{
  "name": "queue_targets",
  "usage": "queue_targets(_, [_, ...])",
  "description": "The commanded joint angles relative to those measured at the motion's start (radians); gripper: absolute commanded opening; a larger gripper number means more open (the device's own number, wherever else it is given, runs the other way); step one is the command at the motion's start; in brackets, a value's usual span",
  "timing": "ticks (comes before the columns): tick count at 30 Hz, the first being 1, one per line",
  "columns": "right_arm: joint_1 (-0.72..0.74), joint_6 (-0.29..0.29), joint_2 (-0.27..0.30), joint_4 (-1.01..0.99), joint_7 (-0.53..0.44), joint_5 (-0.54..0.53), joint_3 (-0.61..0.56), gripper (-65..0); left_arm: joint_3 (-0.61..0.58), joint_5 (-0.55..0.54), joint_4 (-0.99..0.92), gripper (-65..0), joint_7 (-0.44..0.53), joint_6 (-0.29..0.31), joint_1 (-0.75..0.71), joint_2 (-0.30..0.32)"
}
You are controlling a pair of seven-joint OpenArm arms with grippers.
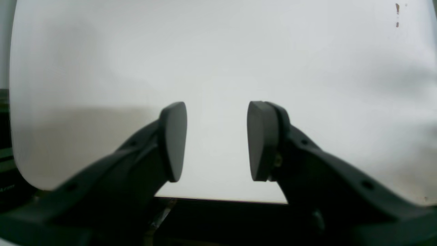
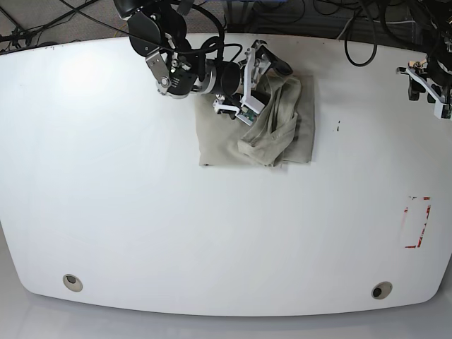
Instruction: Fold the T-shirt properly
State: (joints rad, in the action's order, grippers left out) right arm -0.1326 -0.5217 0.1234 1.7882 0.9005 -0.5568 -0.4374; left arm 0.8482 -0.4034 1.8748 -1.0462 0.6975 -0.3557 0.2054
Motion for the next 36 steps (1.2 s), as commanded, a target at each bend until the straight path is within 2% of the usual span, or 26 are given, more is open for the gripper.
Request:
queue_targets(1, [0.046, 0.011, -0.012, -0.012, -0.014, -0.004, -0.002, -16.2, 0.006, -0.004, 0.018, -39.3, 0.017, 0.001, -0.01, 0.015])
queue_targets(6, [0.133, 0.011, -0.069, -0.063, -0.014, 0.005, -0.056, -16.2, 0.01, -0.004, 0.018, -39.3, 0.017, 0.001, -0.013, 0.015])
queue_targets(10, [0.199, 0.016, -0.069, -0.049, -0.014, -0.001, -0.145, -16.2, 0.006, -0.004, 0.019, -39.3, 0.017, 0.001, -0.015, 0.015])
queue_targets(15, [0.193, 0.016, -0.058, 0.051, -0.014, 0.005, -0.145, -16.2, 0.01, -0.004, 0.019, -39.3, 0.017, 0.001, -0.015, 0.015])
queue_targets(27, [0.106, 0.01, 0.068, 0.109, -0.014, -0.001, 0.119, -16.2, 0.006, -0.004, 0.019, -39.3, 0.017, 0.001, -0.013, 0.015])
queue_targets(32, [0.104, 0.011, 0.094, 0.078, -0.014, 0.001, 0.156, -16.2, 0.006, -0.004, 0.019, -39.3, 0.017, 0.001, -0.013, 0.015])
queue_targets(36, [0.13, 0.008, 0.072, 0.002, -0.016, 0.004, 0.151, -16.2, 0.004, -0.004, 0.019, -39.3, 0.017, 0.001, -0.012, 0.015])
